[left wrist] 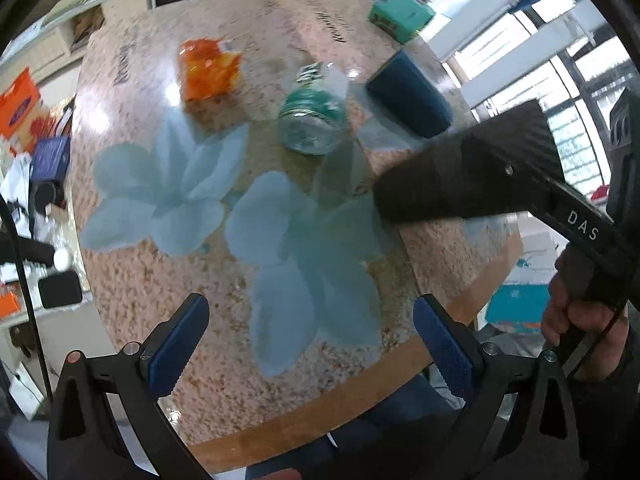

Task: Flip cup upright
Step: 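Rotate the black tumbler in the right tool so its open end faces up, then lower the tumbler upright onto the table and open the right tool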

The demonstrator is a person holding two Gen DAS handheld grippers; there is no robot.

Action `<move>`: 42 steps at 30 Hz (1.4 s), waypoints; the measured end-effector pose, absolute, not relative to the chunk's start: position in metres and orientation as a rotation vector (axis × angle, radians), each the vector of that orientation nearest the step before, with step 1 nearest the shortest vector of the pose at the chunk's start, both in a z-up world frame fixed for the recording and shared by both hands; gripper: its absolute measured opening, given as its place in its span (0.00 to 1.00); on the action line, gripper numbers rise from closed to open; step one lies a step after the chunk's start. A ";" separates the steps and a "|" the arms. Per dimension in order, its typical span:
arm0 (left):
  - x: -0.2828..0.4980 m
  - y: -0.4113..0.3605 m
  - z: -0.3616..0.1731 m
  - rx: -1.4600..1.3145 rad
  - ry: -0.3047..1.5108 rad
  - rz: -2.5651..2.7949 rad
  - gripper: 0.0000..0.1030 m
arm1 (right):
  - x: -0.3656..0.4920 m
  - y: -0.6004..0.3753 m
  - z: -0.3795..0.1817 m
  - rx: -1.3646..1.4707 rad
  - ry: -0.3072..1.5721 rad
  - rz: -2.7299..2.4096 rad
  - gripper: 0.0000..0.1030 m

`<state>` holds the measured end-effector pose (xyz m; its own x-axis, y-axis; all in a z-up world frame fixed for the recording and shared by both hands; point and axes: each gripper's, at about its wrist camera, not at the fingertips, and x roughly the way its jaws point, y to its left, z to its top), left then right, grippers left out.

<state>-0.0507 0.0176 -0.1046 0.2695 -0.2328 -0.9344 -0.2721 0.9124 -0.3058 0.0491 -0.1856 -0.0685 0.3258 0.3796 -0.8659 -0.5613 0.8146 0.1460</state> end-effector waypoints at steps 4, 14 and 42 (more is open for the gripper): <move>-0.044 0.007 -0.098 -0.409 1.307 0.022 1.00 | 0.056 -0.172 -0.080 -0.187 0.995 0.657 0.74; -0.037 0.010 -0.099 -0.419 1.303 0.058 1.00 | 0.050 -0.148 -0.096 -0.269 0.900 0.688 0.74; -0.038 0.020 -0.101 -0.371 1.302 0.087 1.00 | 0.051 -0.124 -0.094 -0.322 0.881 0.761 0.97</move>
